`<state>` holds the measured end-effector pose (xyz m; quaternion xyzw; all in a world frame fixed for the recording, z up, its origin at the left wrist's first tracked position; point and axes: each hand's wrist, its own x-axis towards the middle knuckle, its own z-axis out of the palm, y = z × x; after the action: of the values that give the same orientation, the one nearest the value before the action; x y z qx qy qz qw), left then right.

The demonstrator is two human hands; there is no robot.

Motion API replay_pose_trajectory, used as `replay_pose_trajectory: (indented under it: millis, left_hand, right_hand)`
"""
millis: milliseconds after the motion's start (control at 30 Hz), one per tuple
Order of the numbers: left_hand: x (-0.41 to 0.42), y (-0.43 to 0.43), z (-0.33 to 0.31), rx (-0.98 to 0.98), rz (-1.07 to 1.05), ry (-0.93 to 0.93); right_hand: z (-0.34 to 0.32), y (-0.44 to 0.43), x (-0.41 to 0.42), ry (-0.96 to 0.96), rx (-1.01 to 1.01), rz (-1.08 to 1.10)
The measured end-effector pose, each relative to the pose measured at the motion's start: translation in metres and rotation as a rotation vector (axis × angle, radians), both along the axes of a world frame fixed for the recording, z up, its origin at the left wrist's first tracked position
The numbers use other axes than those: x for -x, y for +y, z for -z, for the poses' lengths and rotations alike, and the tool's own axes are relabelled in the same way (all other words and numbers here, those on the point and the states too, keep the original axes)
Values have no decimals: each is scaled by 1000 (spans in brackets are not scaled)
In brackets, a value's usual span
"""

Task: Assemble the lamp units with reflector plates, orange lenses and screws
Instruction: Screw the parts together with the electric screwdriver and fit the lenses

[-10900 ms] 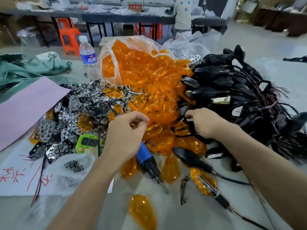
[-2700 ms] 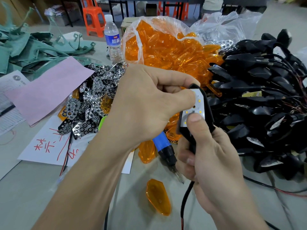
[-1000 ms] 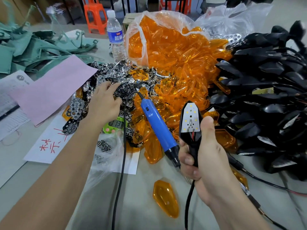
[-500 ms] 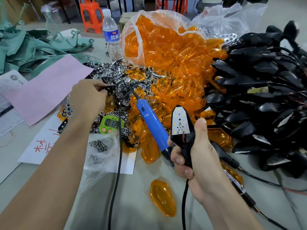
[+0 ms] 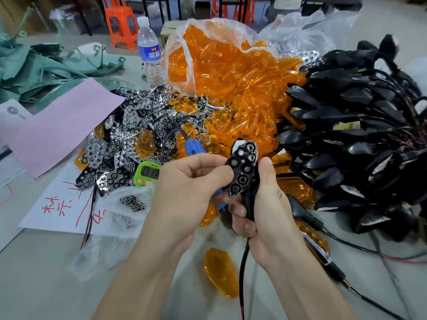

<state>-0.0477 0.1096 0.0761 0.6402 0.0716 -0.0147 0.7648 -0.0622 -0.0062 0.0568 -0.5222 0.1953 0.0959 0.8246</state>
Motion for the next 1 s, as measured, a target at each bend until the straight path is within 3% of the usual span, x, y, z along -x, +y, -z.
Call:
replay_pose_trajectory:
  millis: [300,600,700,833,1000]
  left_hand:
    - [4,-3,12,-241,-179,-81]
    - [-3,6,11,-11,-133,-32]
    - [-8,1,17,-130,-86,-68]
    - [-10,-9,26,-253,-178,-118]
    - [3,-25,18,-717,-319,-386]
  right_hand:
    - [0,-7,1,36,-21,3]
    - [7,-12,-4,82,36,5]
    - [8,-7,-8,50,-18,10]
    - [6,0,-11,75,-52,69]
    - [3,7,-14,123,-1,110]
